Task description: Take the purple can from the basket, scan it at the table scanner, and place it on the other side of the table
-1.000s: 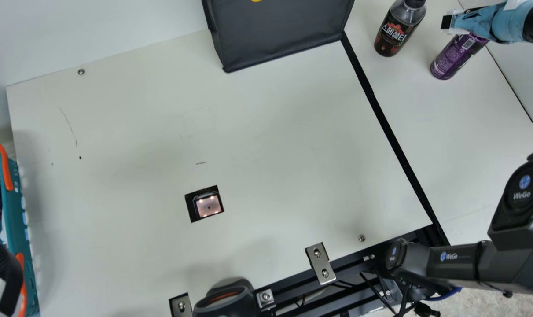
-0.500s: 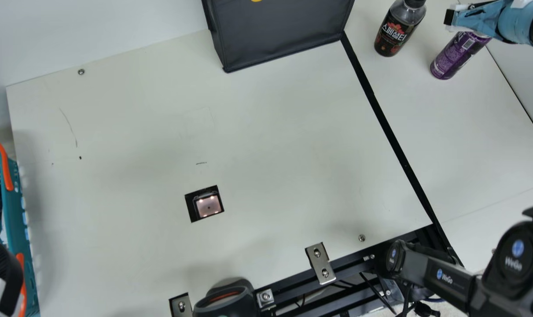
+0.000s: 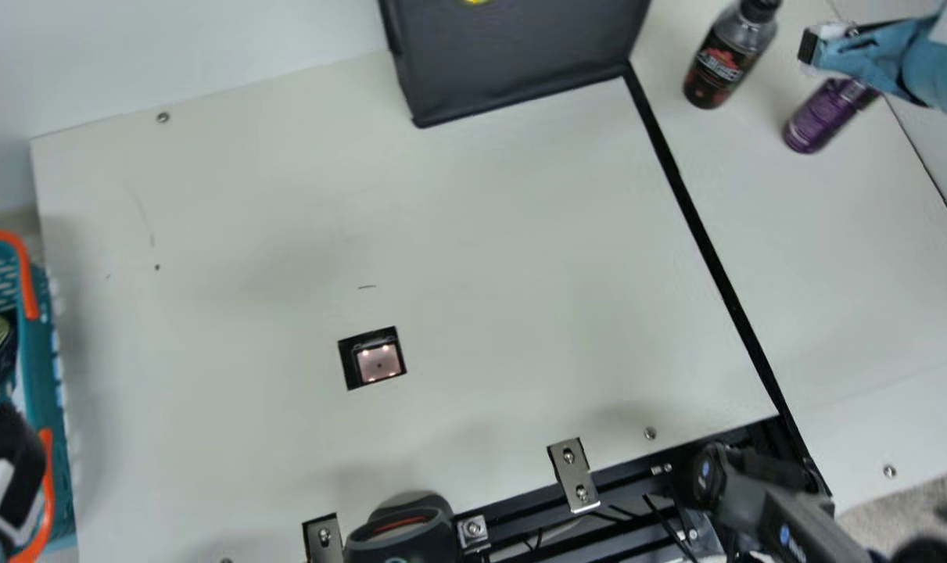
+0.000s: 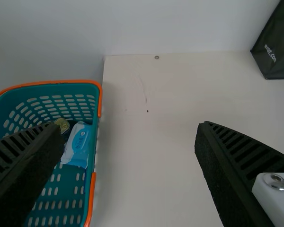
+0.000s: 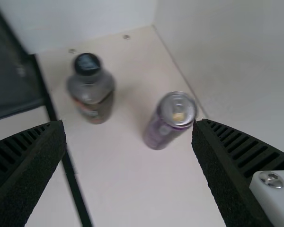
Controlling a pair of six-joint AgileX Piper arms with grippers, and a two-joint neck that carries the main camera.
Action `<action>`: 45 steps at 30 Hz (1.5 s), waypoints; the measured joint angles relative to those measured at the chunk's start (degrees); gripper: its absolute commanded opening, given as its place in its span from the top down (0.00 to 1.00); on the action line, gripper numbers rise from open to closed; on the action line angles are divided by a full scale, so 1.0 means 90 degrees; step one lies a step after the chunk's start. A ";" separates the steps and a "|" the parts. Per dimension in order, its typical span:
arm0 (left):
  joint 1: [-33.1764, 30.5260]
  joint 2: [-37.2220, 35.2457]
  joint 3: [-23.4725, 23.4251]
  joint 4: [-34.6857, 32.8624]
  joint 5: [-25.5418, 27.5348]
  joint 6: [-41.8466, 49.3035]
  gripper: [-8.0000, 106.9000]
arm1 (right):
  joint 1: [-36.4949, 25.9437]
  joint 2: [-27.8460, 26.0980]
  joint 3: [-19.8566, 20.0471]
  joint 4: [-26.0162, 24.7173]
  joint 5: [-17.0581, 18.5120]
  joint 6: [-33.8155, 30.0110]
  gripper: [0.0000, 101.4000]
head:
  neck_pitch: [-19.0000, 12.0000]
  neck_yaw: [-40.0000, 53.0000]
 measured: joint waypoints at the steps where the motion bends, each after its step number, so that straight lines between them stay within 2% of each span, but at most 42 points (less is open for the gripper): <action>1: 0.0121 0.0088 -0.0121 -0.0108 0.0087 0.0090 0.15 | 0.0121 -0.0106 0.0017 0.0000 0.0097 0.0015 0.06 | 0.0000 0.0146; 11: 0.1124 0.0798 -0.1101 -0.0917 0.0728 0.0756 0.15 | 0.1243 -0.1132 0.0089 -0.0079 0.0987 0.0285 0.06 | 0.0010 0.1562; 31: 0.1128 0.0798 -0.1102 -0.0917 0.0755 0.0756 0.15 | 0.3422 -0.3137 0.0198 -0.0229 0.2677 0.0756 0.06 | 0.0010 0.1592; 45: 0.1128 0.0798 -0.1102 -0.0917 0.0755 0.0756 0.15 | 0.3471 -0.3198 0.0198 -0.0235 0.2710 0.0756 0.06 | 0.0000 0.1592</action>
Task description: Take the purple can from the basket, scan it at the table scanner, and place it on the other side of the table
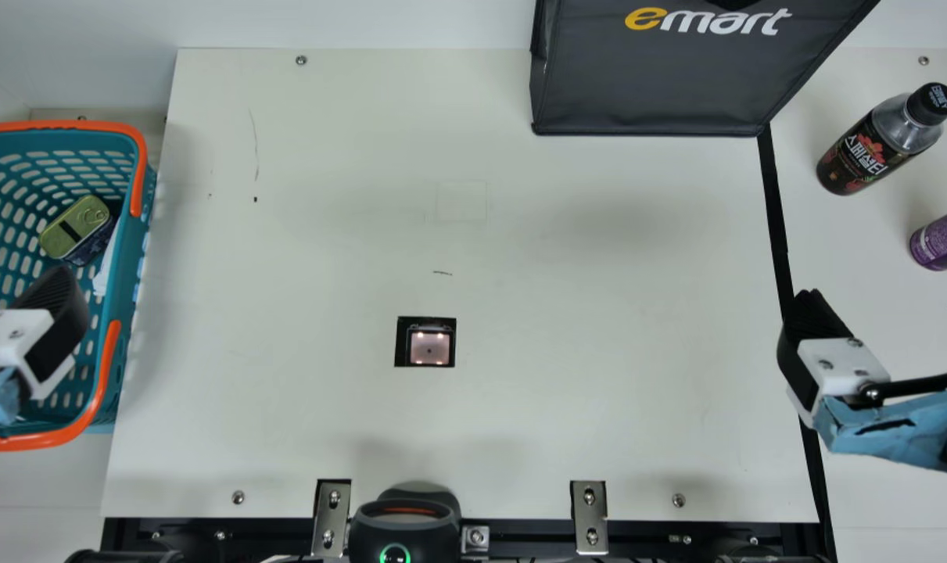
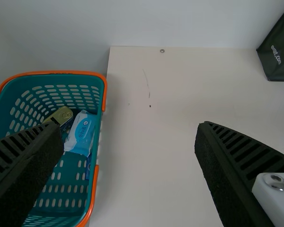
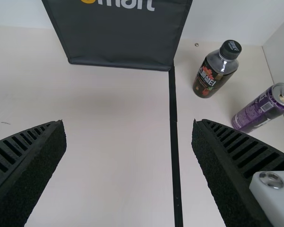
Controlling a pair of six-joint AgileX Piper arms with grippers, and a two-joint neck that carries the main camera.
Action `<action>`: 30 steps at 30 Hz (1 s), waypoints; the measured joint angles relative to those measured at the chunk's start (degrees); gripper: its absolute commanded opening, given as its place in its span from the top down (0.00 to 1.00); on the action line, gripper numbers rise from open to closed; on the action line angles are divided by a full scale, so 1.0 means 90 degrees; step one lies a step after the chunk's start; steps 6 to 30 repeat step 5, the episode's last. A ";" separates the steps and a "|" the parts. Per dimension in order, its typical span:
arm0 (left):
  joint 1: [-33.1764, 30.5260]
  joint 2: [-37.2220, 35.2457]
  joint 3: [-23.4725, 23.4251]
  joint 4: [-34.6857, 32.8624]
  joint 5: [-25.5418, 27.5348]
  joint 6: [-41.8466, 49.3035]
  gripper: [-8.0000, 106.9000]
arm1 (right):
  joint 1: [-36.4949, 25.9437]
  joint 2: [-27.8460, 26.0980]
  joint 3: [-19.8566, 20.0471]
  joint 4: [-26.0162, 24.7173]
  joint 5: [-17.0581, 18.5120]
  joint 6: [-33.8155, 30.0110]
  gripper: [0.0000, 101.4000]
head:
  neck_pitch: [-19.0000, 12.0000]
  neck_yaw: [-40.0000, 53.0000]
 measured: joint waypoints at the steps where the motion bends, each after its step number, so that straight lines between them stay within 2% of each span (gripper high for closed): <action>1: 0.0000 0.0000 0.0000 0.0000 0.0000 0.0000 0.15 | 0.0000 0.0000 0.0000 0.0000 0.0000 0.0000 0.06 | 0.0010 0.0000; 30: 0.0000 0.0000 0.0000 0.0000 0.0000 0.0000 0.15 | 0.0000 0.0000 0.0000 0.0000 0.0000 0.0000 0.06 | 0.0010 0.0000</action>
